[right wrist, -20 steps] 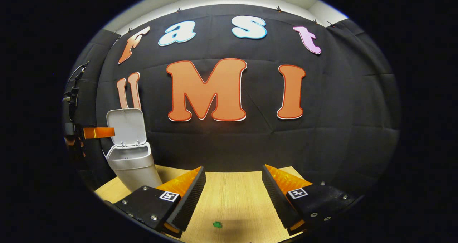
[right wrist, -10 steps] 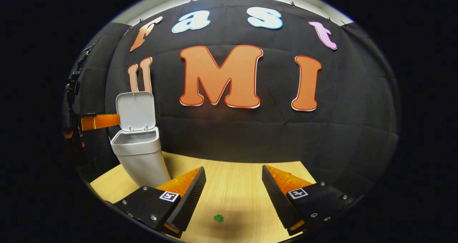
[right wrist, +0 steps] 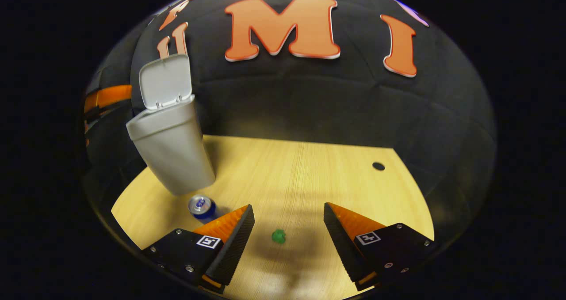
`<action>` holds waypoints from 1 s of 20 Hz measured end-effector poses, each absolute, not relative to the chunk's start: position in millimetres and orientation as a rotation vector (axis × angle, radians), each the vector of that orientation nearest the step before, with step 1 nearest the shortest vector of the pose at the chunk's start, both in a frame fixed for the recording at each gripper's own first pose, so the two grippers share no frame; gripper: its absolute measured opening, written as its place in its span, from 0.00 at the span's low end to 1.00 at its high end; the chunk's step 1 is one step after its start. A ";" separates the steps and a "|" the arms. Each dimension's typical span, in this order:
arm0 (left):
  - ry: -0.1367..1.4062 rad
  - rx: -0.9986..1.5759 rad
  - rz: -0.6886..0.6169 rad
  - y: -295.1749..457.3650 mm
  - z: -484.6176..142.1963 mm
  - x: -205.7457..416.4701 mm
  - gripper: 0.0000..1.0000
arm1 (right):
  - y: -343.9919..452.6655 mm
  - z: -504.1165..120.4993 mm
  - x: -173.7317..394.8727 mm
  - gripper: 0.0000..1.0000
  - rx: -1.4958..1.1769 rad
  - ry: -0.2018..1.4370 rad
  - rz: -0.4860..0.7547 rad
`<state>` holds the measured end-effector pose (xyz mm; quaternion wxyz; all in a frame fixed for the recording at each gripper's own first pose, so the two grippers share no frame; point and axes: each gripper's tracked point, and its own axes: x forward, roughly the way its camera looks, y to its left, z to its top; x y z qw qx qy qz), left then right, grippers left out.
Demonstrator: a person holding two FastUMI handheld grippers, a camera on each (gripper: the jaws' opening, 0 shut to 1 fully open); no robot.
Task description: Press the lid of the desktop garbage bin to open it, pick up the crumpled paper on the desktop and throw it into the bin, then pick up the pop can on the desktop and drop it into the bin, and finally close the garbage bin lid.
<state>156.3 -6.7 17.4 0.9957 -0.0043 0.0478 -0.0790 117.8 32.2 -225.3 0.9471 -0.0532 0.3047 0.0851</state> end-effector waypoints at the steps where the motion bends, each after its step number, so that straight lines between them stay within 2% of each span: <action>1: 0.101 -0.004 -0.157 -4.0 15.1 156.5 0.94 | 35.2 -244.6 120.6 0.95 -0.126 0.656 0.191; 7: 0.161 0.005 -0.142 13.5 -11.1 163.5 0.94 | 47.9 -340.0 125.1 0.96 -0.168 0.884 0.248; 14: 0.214 -0.004 -0.105 39.7 -33.8 174.4 0.95 | 45.6 -377.9 129.2 0.94 -0.147 1.029 0.219; 16: 0.221 -0.002 -0.100 44.1 -35.9 176.0 0.95 | 48.7 -378.8 133.7 0.87 -0.131 1.020 0.215; 17: 0.224 -0.001 -0.102 44.3 -38.4 177.9 0.95 | 52.1 -379.4 134.8 0.77 -0.105 1.030 0.210; 18: 0.229 -0.001 -0.102 44.2 -39.9 178.2 0.95 | 50.8 -376.7 137.2 0.72 -0.093 1.025 0.198; 19: 0.229 0.003 -0.101 45.1 -40.2 178.1 0.95 | 54.4 -377.0 137.6 0.61 -0.078 1.026 0.204; 20: 0.228 0.006 -0.104 44.4 -38.9 179.5 0.95 | 55.6 -378.1 138.2 0.65 -0.070 1.025 0.202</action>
